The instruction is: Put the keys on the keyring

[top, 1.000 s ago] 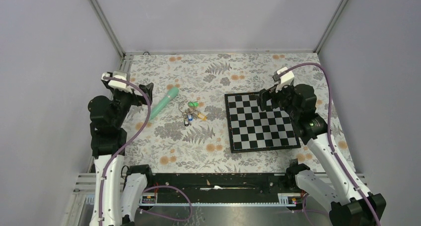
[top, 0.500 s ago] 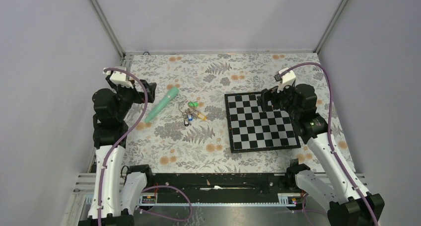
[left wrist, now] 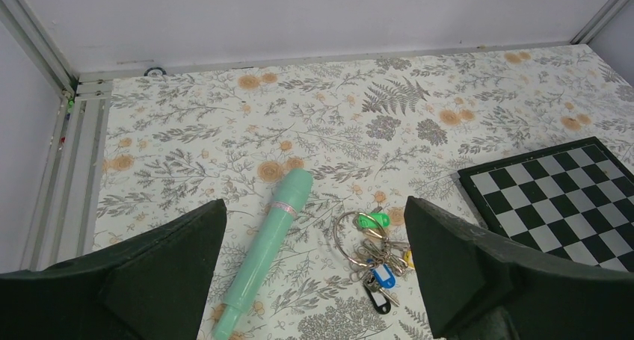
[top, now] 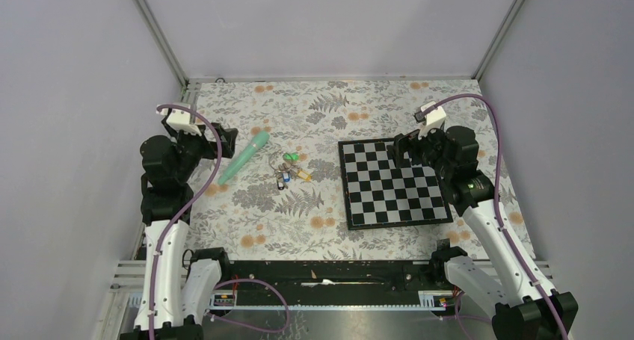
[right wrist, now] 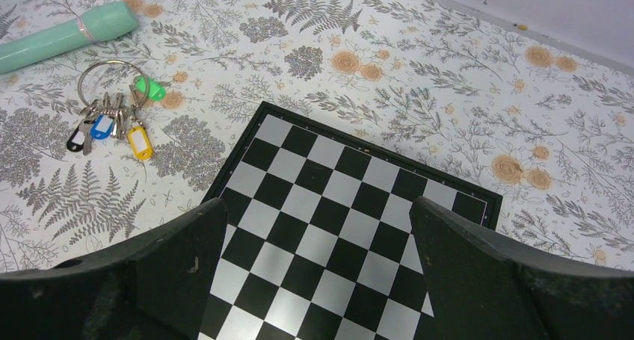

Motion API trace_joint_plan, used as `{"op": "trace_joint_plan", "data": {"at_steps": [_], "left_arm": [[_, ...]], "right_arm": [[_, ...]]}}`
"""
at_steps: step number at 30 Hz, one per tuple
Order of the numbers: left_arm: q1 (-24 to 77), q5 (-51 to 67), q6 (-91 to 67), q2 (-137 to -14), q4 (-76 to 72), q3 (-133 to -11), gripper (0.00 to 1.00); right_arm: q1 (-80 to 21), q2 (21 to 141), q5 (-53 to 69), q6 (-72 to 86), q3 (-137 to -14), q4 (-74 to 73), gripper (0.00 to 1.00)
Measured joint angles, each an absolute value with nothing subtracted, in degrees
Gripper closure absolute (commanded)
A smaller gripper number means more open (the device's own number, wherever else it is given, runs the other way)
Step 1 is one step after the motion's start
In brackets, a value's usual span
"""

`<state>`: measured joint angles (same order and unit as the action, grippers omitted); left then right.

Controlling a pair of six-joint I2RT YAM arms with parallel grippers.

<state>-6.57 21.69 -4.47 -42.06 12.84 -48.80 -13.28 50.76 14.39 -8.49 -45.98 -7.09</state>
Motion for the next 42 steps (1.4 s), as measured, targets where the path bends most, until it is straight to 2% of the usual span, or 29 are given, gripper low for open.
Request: {"op": "trace_joint_plan", "data": {"at_steps": [42], "left_arm": [[-7.6, 23.8, -4.6, -41.3, 13.0, -45.1, 0.01]], "right_arm": [[-13.3, 50.2, 14.7, -8.5, -45.4, -7.1, 0.0]]}}
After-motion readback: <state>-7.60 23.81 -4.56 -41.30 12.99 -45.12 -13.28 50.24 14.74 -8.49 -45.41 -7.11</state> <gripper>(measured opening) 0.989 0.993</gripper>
